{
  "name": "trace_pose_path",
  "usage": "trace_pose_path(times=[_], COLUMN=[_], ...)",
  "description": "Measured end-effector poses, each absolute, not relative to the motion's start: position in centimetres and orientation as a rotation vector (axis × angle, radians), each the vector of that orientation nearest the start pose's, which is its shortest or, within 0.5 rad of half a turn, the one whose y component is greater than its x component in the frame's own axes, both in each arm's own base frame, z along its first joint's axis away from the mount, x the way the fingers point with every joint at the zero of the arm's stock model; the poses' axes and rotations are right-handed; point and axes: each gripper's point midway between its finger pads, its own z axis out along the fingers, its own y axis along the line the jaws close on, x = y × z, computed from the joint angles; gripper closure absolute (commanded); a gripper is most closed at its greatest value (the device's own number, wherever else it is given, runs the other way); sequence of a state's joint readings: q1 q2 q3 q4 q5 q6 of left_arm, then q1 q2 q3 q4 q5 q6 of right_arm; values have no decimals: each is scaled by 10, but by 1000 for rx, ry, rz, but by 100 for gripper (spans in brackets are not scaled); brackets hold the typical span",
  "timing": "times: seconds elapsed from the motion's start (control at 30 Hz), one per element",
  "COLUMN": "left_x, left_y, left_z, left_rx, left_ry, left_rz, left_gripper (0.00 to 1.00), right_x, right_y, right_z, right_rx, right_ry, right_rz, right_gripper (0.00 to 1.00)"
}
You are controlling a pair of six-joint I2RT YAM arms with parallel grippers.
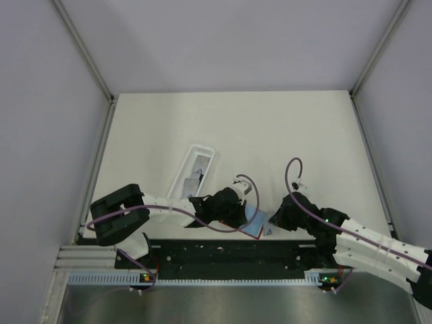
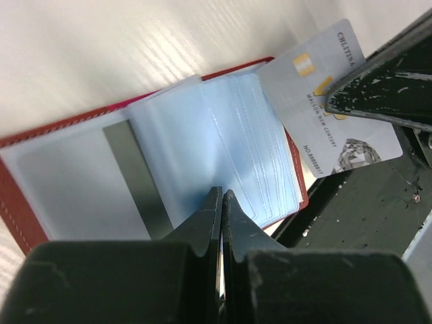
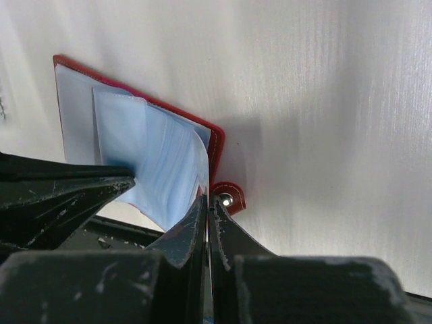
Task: Put the credit cards into the card holder
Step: Insert the credit card into the card holder.
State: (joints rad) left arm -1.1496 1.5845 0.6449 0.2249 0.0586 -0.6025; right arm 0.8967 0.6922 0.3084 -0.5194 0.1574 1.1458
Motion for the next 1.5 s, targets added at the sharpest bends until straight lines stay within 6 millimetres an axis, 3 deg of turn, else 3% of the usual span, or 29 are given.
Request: trace_pose_path(times=[0.33,0.57,0.93,1.23,1.5], left_x=[130,130,129,129,129], left_y=[-358,-358,-358,-358,-358], left_z=[26,26,26,26,26], left_rx=[679,675,674,675,675], left_ry=[2380,2380,2381,2382,2383], left_rz=[-913,-918,-924,-928,-930], left_gripper=[100,100,100,100,100], right_x=[123,129,143,149,153], right_y=[168,163,178,182,188], right_z=[41,64,90,68,63], right_rx=[393,376,470,642,719], right_ry=[2535,2426,2324,2323,2309], right_rz=[671,738,864,875,911], right_gripper=[100,100,100,100,100])
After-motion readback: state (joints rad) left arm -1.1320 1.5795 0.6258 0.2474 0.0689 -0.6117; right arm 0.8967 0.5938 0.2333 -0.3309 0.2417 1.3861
